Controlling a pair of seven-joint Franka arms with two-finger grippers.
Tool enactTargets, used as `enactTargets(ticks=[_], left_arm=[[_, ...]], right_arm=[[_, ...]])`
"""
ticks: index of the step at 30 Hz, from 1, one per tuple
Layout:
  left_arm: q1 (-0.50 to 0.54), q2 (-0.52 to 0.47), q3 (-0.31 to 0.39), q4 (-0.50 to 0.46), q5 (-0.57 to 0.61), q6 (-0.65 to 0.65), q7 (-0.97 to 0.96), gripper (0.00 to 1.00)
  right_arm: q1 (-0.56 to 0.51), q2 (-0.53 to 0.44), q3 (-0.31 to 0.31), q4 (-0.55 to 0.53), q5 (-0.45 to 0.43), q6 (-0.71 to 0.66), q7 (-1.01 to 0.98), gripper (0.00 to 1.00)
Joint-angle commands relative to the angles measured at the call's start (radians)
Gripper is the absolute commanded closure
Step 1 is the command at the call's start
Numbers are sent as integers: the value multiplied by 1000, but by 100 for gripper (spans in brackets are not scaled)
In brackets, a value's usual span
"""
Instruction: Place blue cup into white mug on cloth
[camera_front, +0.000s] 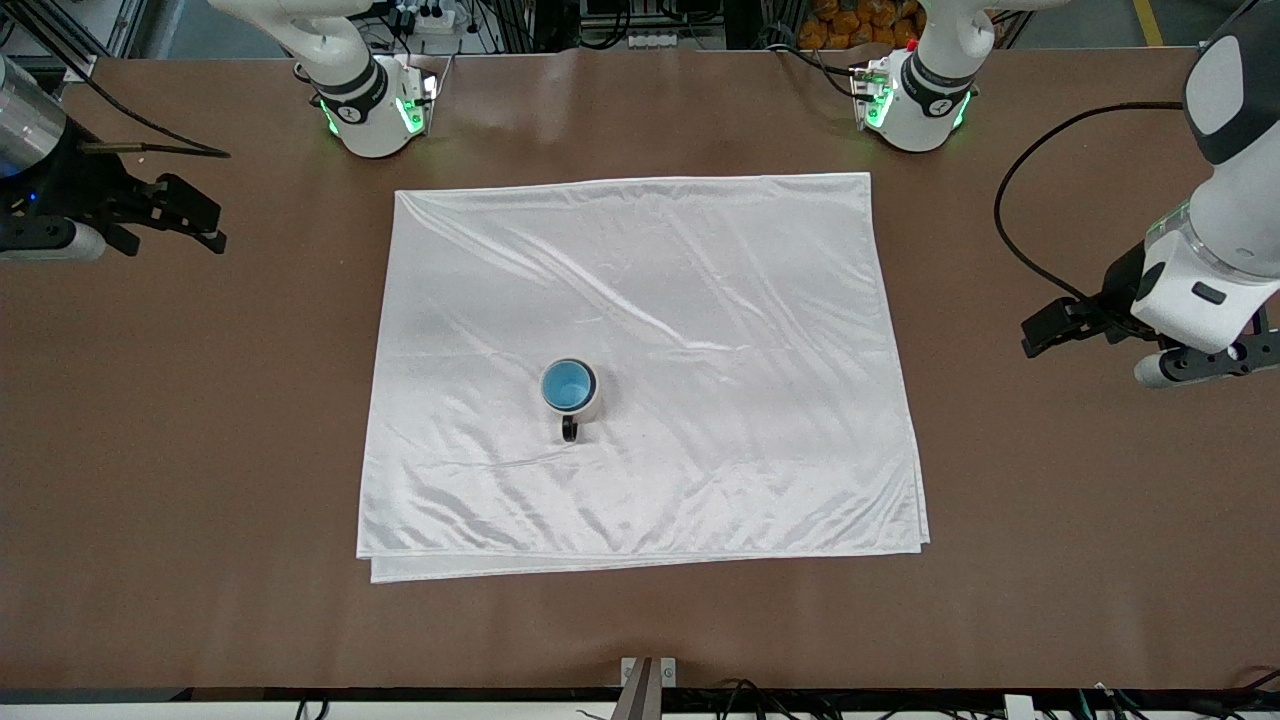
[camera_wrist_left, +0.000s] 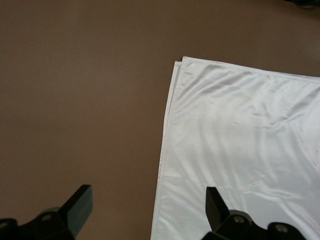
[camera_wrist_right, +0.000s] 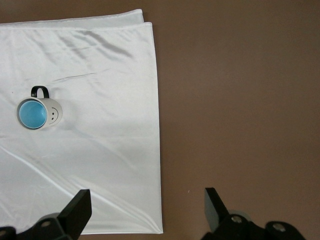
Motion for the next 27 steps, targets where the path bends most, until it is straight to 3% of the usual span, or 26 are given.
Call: enactTargets(ticks=[1, 13, 27], left_arm=[[9, -104, -9, -111, -11, 19, 24, 0], [7, -178, -11, -159, -9, 19, 108, 0], [12, -206, -9, -148, -6, 49, 117, 0]], right_arm=[[-12, -31, 2, -27, -8, -1, 10, 0], [-11, -31, -31, -26, -8, 8, 10, 0], [-9, -22, -51, -21, -9, 14, 10, 0]])
